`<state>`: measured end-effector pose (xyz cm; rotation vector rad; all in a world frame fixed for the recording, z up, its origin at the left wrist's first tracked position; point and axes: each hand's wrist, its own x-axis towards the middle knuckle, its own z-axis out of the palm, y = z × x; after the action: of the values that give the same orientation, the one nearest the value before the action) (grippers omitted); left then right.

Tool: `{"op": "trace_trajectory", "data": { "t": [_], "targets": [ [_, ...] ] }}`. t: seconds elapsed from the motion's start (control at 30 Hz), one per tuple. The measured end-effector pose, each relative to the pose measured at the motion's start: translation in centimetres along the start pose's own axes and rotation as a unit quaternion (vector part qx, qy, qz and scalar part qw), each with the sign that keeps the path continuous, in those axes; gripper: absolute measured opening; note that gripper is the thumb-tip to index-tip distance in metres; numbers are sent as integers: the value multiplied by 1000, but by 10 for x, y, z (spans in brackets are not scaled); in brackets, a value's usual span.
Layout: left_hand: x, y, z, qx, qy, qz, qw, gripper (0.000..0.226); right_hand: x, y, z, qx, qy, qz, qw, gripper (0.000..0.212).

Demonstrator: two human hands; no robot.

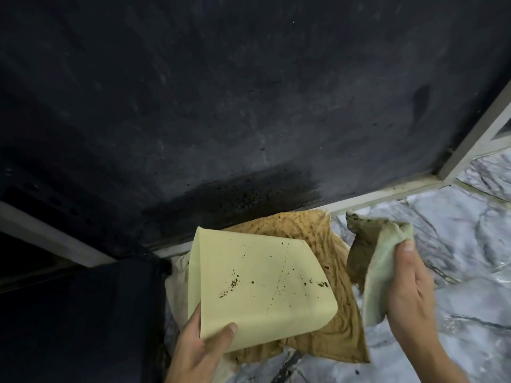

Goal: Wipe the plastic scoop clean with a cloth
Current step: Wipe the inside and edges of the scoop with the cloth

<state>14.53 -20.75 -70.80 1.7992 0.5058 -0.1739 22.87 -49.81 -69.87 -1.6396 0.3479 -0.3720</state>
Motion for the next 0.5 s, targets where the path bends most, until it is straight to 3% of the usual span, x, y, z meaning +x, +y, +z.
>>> {"op": "trace_trajectory", "data": {
  "t": [0.1, 0.27, 0.4, 0.5],
  "targets": [
    [0, -13, -1, -6, 18, -7, 1000, 53, -10, -4, 2, -9, -5, 76, 997, 41],
    [0, -17, -7, 32, -28, 18, 999, 70, -36, 9, 36, -50, -118, 112, 985, 46],
    [-4, -15, 0, 52, -99, 42, 993, 78, -69, 0, 102, -11, -355, -28, 934, 43],
    [0, -15, -1, 81, -117, 79, 987, 91, -83, 20, 140, -141, -420, -145, 885, 45]
  ]
}}
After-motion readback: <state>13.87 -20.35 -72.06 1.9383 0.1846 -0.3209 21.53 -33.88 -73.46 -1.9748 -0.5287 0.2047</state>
